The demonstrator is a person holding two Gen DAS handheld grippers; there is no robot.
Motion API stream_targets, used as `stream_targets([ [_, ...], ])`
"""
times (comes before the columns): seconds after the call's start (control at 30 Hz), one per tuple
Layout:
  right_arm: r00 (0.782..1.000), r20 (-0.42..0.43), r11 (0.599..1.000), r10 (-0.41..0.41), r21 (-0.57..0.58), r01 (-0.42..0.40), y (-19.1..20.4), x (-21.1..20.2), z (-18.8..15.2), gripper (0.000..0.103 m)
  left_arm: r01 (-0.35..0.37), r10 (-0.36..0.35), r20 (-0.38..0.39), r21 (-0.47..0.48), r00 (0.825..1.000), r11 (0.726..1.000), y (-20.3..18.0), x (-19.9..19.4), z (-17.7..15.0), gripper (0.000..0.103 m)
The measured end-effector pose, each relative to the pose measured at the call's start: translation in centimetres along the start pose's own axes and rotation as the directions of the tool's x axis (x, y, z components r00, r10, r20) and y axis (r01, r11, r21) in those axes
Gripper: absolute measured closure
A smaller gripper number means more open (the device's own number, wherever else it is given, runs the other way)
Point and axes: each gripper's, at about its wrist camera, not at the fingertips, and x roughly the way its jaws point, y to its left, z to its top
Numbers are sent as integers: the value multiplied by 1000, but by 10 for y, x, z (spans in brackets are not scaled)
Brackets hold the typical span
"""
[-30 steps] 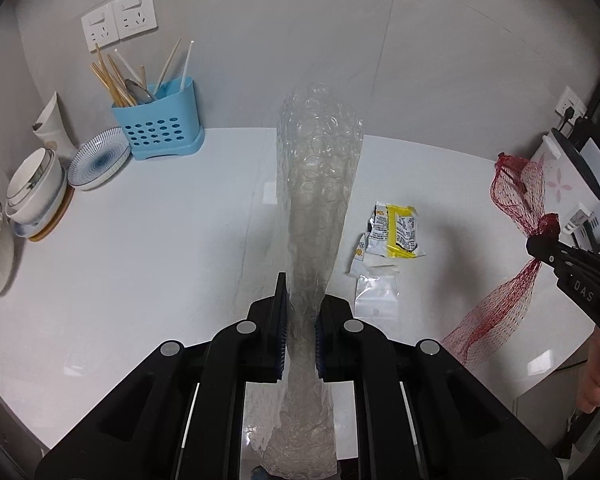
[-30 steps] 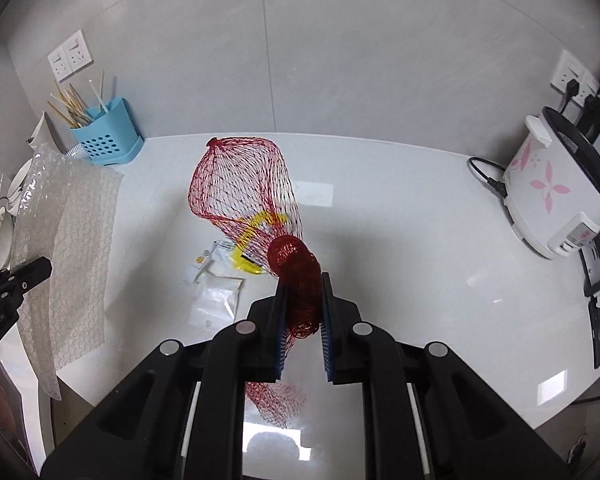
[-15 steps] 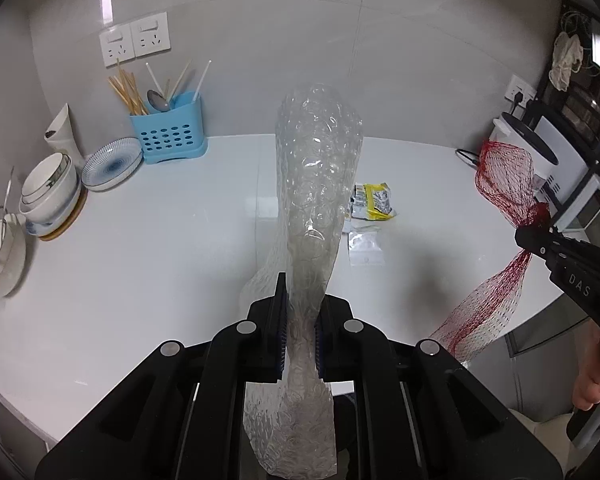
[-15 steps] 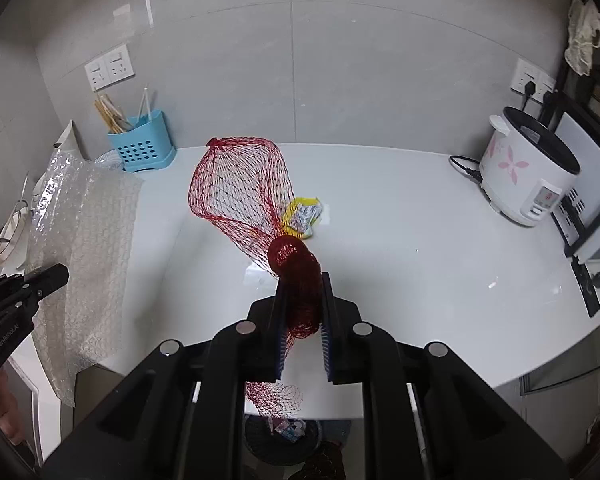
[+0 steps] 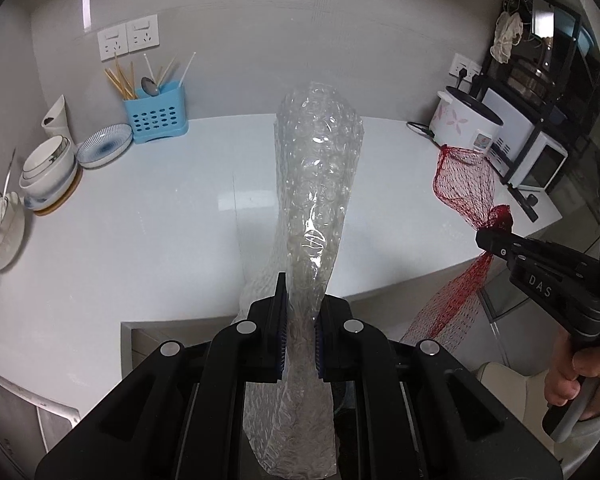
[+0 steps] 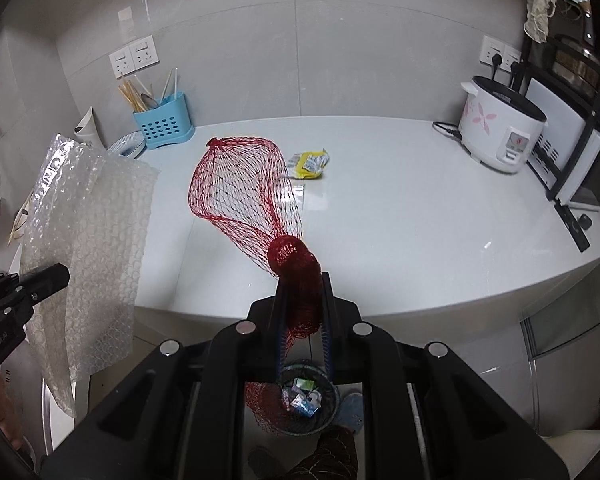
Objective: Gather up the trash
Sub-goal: 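Carry the bubble wrap and red mesh bag down over the wastebasket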
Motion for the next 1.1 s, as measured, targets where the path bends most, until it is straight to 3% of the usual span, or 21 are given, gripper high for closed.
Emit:
stream_targets([
  [0.27,999,-22,998,46,-37,-47,2,4,-39,90,31,-31,-51,6,998,1000,-12,7,-44,93],
  [0.57,989,-107,986,103,-122,-116,-17,34,-96,90,27,-33,-181,-37,983,999,-36,48,-108,93],
  [1.1,949,-286,976,135,-128,-178,-46,139,-180,90,48,-85,-245,-155,966,987,-45,153,-201,93],
])
